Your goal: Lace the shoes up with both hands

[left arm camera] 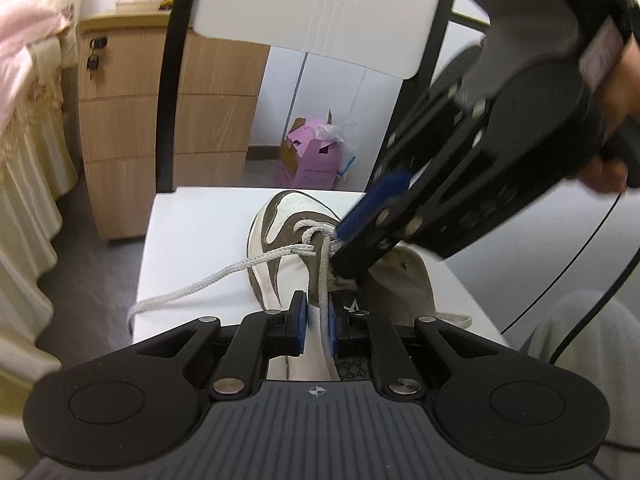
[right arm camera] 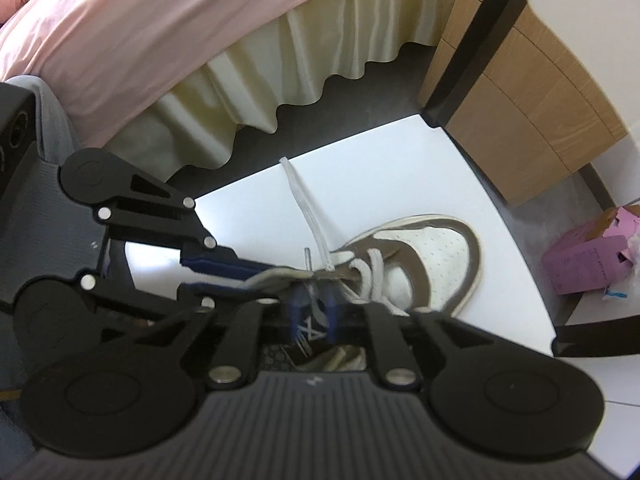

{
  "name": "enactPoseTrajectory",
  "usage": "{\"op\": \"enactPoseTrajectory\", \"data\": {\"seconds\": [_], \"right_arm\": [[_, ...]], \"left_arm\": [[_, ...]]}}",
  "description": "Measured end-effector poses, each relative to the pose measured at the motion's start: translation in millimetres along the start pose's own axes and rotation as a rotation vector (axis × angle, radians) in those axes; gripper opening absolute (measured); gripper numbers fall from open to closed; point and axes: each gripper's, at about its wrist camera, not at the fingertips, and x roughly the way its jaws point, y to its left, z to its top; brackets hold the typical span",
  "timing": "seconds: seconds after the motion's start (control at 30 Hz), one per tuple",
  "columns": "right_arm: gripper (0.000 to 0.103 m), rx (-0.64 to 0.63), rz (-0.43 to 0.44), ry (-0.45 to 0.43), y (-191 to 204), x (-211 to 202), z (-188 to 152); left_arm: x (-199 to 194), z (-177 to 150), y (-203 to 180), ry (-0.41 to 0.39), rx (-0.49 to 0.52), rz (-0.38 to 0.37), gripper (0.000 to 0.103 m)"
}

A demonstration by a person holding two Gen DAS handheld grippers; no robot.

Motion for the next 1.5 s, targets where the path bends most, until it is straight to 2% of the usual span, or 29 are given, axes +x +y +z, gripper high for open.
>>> {"op": "enactPoseTrajectory", "data": {"seconds": [0.07,0.13,0.23,0.33,0.4,0.43,0.47,0.5,0.53,0.67,0.87,0.93,1.0,1.03,1.17,1.3,1.37,1.43,1.5], "right_arm": [[0.024,-0.009,-0.016,-0.008,-2,-10,3],[0.024,0.007,-0.027,-0.041,-6,-19,9],[0.024,0.048,0.003,-0.066,-11,-20,22],[0.024,0.029,0.03,-0.015,-4,-4,31],[0.024,0.001,0.02,0.033,2,8,31],[0.021,-0.012,0.015,0.056,5,13,31],[0.012,-0.026,0.011,0.08,8,19,32],[0.008,-0.041,0.0,0.097,11,24,32],[0.003,-0.056,-0.023,0.09,13,24,31],[0.002,-0.021,-0.021,-0.011,10,8,37],[0.003,-0.028,-0.022,-0.114,20,-16,56],[0.004,-0.04,-0.023,-0.134,18,-22,58],[0.017,-0.02,-0.019,-0.149,12,-27,59],[0.031,-0.01,-0.021,-0.148,8,-29,58],[0.032,-0.01,-0.04,-0.033,3,-13,47],[0.028,0.024,-0.024,0.021,4,6,31],[0.012,0.03,-0.035,0.028,8,14,25],[0.003,0.039,-0.046,0.016,10,16,23],[0.002,0.035,-0.066,-0.013,13,13,24]], "left_arm": [[0,-1,-6,-0.003,0.035,0.029,0.013],[0,-5,-19,-0.01,0.129,0.081,0.013],[3,-11,-32,-0.023,0.196,0.123,0.013],[4,-11,-35,-0.022,0.223,0.135,0.013],[3,-10,-34,-0.018,0.202,0.125,0.013],[4,-9,-32,-0.012,0.192,0.117,0.013],[4,-9,-32,-0.009,0.188,0.112,0.013],[4,-8,-32,-0.009,0.191,0.11,0.013],[4,-8,-32,-0.009,0.197,0.109,0.013],[3,-6,-31,-0.004,0.194,0.089,0.014],[3,-5,-27,0.0,0.157,0.075,0.014],[3,-5,-26,0.001,0.139,0.069,0.014],[3,-6,-24,-0.004,0.122,0.062,0.014],[3,-6,-23,-0.008,0.115,0.057,0.014],[7,-7,-20,-0.012,0.115,0.06,0.014],[7,-7,-21,-0.015,0.118,0.062,0.014],[7,-7,-23,-0.015,0.13,0.066,0.014],[6,-8,-25,-0.015,0.144,0.064,0.014],[6,-7,-26,-0.014,0.149,0.059,0.014]]}}
